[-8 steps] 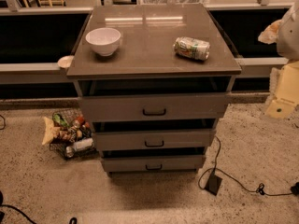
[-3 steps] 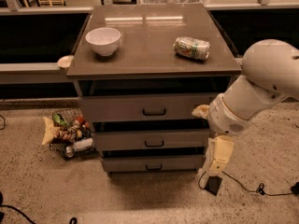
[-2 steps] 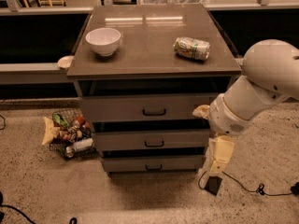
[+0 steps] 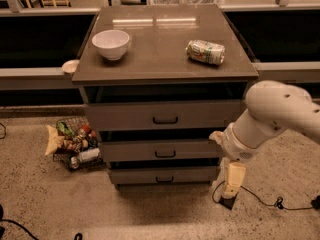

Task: Open middle drawer

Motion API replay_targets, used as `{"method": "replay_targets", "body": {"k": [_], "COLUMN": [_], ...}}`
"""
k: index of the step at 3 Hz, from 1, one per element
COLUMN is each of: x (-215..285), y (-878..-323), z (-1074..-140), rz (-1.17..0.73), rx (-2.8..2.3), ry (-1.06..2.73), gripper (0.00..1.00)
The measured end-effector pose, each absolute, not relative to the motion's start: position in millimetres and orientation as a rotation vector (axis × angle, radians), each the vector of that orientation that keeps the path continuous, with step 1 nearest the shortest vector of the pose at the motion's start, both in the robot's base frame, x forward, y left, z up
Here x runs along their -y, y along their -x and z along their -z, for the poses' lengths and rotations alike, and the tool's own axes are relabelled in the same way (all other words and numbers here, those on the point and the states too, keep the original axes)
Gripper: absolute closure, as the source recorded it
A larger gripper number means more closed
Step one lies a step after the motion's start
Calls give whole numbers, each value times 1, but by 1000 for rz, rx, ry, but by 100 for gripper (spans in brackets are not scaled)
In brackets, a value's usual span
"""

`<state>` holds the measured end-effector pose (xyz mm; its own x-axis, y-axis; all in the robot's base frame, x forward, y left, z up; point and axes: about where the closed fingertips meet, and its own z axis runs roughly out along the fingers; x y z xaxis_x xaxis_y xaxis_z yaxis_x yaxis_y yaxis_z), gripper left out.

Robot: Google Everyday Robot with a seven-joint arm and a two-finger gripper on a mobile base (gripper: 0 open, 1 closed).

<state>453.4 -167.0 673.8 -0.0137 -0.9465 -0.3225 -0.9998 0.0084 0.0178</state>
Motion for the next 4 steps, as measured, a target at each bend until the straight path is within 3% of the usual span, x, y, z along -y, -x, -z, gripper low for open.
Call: {"method": "replay_targets", "body": {"k": [2,3,4], "x": [187,194,194], "y": [-493,-516,-516], "z": [-573,-520,-519], "rz": [-278,-338,-338], "rx": [-1991,-1959,-1958], "ry": [2068,2028,2028], "gripper": [0,0,0]}}
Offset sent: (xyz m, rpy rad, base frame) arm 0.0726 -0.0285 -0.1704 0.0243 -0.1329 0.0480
